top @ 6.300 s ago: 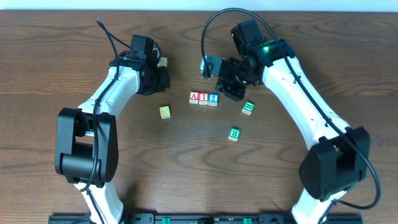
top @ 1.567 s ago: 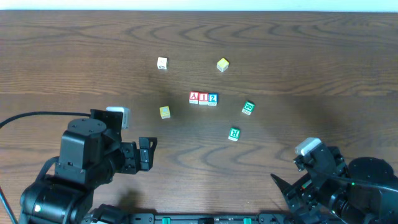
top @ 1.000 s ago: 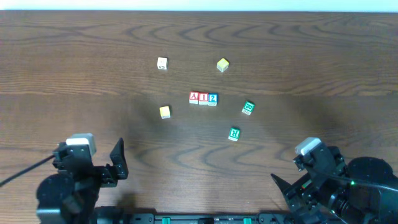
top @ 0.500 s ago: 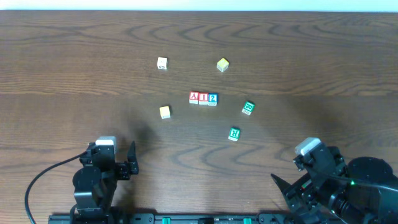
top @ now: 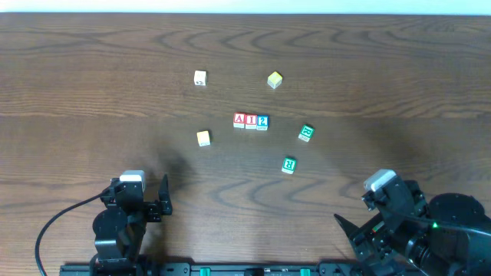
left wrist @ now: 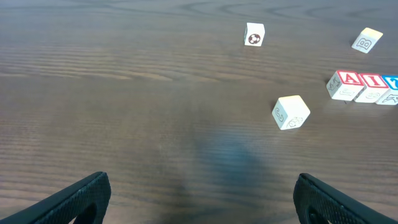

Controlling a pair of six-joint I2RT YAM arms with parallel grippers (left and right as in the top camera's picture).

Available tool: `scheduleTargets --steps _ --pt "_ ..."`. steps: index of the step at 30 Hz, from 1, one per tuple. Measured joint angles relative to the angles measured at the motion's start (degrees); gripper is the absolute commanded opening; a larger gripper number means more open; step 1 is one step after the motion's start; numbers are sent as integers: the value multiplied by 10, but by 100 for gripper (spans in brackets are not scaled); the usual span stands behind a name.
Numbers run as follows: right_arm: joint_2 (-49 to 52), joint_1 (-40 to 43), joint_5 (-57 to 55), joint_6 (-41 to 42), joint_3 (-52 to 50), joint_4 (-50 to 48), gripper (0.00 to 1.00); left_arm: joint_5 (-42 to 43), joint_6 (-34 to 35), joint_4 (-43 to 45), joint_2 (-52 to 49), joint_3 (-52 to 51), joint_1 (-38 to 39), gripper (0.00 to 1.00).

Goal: Spell out Ai2

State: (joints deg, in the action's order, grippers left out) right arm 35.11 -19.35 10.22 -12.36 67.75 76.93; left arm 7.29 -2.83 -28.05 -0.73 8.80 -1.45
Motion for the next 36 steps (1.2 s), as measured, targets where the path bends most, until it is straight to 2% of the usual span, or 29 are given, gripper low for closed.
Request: scheduleTargets --steps 28,33,36 --pt "-4 1 0 -1 0 -3 99 0 0 0 0 0 0 95" --pt "-55 31 -2 -13 -12 -31 99 0 0 0 0 0 0 95" --pt "-127 49 -2 -23 -58 -70 99 0 0 0 0 0 0 95"
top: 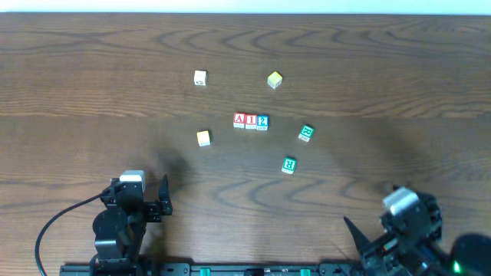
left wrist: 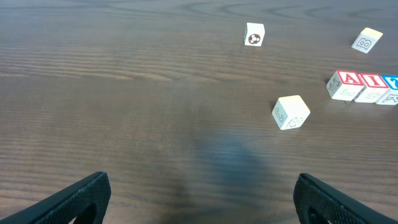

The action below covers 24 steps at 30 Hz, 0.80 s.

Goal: Spell out Ai2

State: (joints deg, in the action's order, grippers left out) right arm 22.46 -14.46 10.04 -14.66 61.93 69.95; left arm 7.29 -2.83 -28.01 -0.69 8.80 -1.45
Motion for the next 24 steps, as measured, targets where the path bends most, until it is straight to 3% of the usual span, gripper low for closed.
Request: scheduleTargets --steps 9,24 --pt "-169 50 -3 -10 -207 -155 99 0 0 0 1 0 0 95" --pt "-216 58 -4 -10 -479 -244 99 0 0 0 1 0 0 95"
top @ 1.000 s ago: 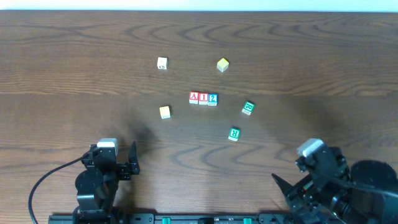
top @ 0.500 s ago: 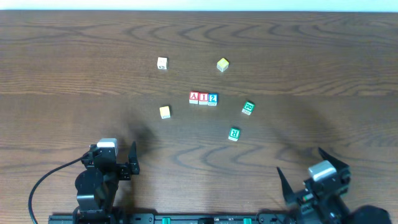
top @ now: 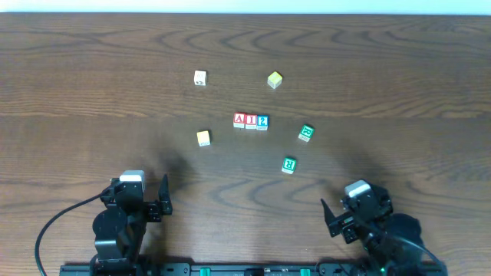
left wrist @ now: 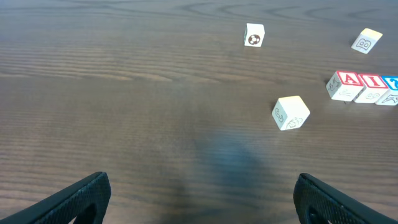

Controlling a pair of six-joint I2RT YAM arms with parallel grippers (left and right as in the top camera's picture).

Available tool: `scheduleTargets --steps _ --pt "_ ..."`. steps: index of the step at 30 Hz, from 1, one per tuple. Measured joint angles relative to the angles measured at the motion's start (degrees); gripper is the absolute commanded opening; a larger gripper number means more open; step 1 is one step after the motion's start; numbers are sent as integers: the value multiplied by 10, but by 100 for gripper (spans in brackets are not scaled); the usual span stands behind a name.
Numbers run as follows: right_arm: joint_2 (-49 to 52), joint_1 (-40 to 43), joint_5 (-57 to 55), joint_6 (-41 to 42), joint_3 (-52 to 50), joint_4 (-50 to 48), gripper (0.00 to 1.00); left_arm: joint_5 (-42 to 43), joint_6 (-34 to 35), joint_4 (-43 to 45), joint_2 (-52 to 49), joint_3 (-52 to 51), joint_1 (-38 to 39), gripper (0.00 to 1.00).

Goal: Spell out Ai2

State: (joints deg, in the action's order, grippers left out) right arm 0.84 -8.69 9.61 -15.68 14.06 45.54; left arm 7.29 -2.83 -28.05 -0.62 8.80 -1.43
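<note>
Three blocks stand touching in a row at the table's middle: a red A (top: 238, 119), a red I (top: 251, 120) and a blue 2 (top: 263, 121). The left wrist view shows the A (left wrist: 343, 84) and I (left wrist: 372, 86) at its right edge, with the 2 (left wrist: 392, 87) cut off. My left gripper (top: 140, 196) rests at the front left, far from the row. It is open (left wrist: 202, 202) and holds nothing. My right gripper (top: 357, 210) sits at the front right, fingers spread, also empty.
Loose blocks lie around the row: a white one (top: 200, 77) and a yellow one (top: 275, 80) behind it, a cream one (top: 203, 138) to its front left, and two green ones (top: 306, 133) (top: 288, 164) to its front right.
My right arm has shifted left along the front edge, from the far right corner to a spot nearer the middle. The left arm and all blocks are where they were.
The A, I and 2 row stood complete at the first moment, and no block has moved since. My right arm was at the front right, then lower in the corner, and now further left. The left gripper has stayed open and still.
</note>
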Motion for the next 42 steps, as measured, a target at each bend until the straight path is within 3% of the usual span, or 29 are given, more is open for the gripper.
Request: scheduleTargets --steps 4,42 --pt "0 0 -1 0 -35 0 99 0 0 0 0 0 0 95" --pt "0 0 -1 0 -35 -3 99 0 0 0 0 0 0 95"
